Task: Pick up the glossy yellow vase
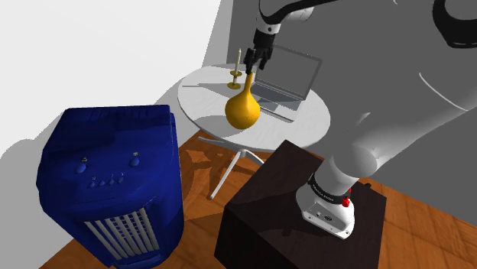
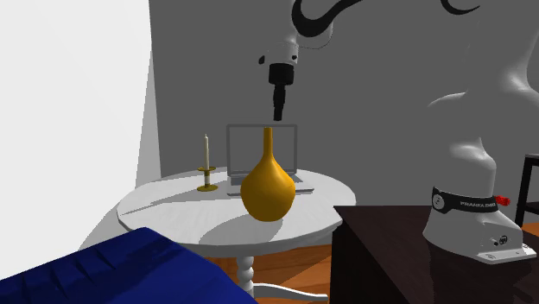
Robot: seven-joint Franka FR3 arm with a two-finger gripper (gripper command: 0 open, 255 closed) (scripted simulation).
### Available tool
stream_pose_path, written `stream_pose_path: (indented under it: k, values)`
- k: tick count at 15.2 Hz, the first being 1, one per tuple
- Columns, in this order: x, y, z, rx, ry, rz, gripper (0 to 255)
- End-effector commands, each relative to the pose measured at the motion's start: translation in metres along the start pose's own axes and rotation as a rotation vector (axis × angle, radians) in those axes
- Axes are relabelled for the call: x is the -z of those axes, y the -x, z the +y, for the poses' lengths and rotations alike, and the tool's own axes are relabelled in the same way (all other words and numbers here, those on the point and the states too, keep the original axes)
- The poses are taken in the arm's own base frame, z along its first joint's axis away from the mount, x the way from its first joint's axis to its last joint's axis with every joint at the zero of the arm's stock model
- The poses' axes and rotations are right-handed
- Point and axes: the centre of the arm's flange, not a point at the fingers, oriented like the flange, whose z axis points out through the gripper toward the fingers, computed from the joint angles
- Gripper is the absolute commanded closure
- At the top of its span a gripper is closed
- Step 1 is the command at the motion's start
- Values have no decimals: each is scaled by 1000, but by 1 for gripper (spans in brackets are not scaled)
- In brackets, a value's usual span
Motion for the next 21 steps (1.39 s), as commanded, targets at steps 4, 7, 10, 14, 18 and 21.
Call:
stream_pose_path:
  k: [4,7,10,14,18,21]
  values:
    - [-29,-24,18,-24,-2,14,0]
    - [-45,-22,18,-24,-2,14,0]
    - [-58,-21,18,-24,-2,14,0]
    - [-58,-22,17,-24,-2,14,255]
    - [-58,-22,17,-24,-2,14,255]
    - [-58,-21,18,-24,-2,14,255]
